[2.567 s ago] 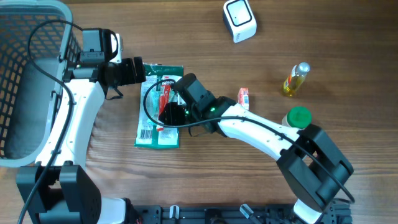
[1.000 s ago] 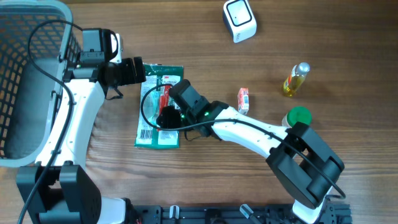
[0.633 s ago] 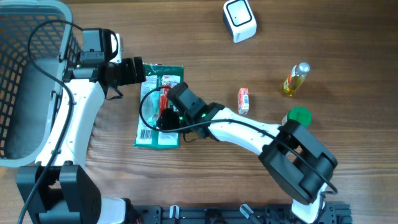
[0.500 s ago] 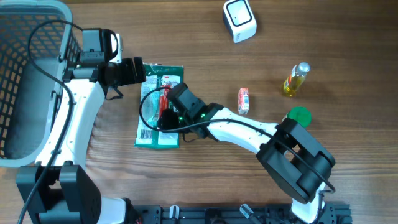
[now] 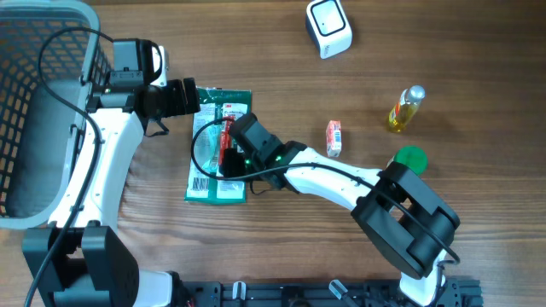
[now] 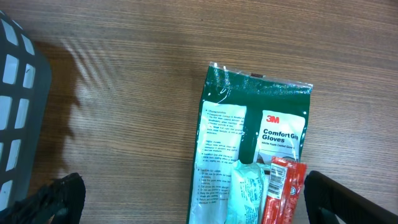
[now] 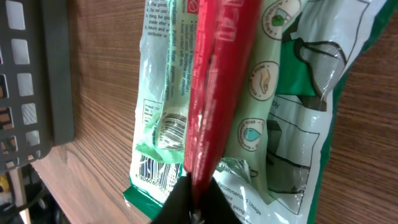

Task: Scan the item barcode
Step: 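Lift the red tube off the glove pack with the right gripper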

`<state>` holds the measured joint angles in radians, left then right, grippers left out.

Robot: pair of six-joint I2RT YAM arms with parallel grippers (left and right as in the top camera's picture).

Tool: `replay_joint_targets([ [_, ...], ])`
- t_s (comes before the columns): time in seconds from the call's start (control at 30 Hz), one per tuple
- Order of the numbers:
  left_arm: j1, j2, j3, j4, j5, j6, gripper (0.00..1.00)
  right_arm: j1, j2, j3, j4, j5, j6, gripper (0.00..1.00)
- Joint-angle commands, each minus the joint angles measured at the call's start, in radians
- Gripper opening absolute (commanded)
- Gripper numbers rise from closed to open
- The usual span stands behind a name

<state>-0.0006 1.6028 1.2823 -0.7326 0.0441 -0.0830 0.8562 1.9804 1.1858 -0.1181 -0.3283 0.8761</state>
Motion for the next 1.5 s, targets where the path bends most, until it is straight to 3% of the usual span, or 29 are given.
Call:
replay_joint_targets([
  [0.0, 0.003, -0.004, 0.006, 0.003, 0.008, 0.016, 1.0, 0.005, 0.012, -0.002, -0.003, 0.013, -0.001, 0.04],
  [0.17, 0.003, -0.004, 0.006, 0.003, 0.008, 0.016, 1.0, 0.0, 0.011, -0.002, -0.003, -0.04, -0.018, 0.04],
  [0.5, 0.003, -0.004, 0.006, 0.003, 0.008, 0.016, 1.0, -0.106, -0.051, -0.002, -0.044, -0.37, -0.314, 0.04],
  [0.63, 0.003, -0.004, 0.006, 0.003, 0.008, 0.016, 1.0, -0.17, -0.056, -0.002, -0.133, -0.55, -0.571, 0.04],
  [0.8, 0.003, -0.004, 0.006, 0.003, 0.008, 0.016, 1.0, -0.229, -0.056, -0.002, -0.368, -0.563, -0.999, 0.04],
  [1.0, 0.003, -0.004, 0.006, 0.003, 0.008, 0.016, 1.0, -0.243, -0.056, -0.002, -0.539, -0.56, -1.275, 0.04],
  [1.47, 0.003, -0.004, 0.006, 0.003, 0.008, 0.016, 1.0, -0.242, -0.056, -0.002, -0.602, -0.564, -1.386, 0.04],
])
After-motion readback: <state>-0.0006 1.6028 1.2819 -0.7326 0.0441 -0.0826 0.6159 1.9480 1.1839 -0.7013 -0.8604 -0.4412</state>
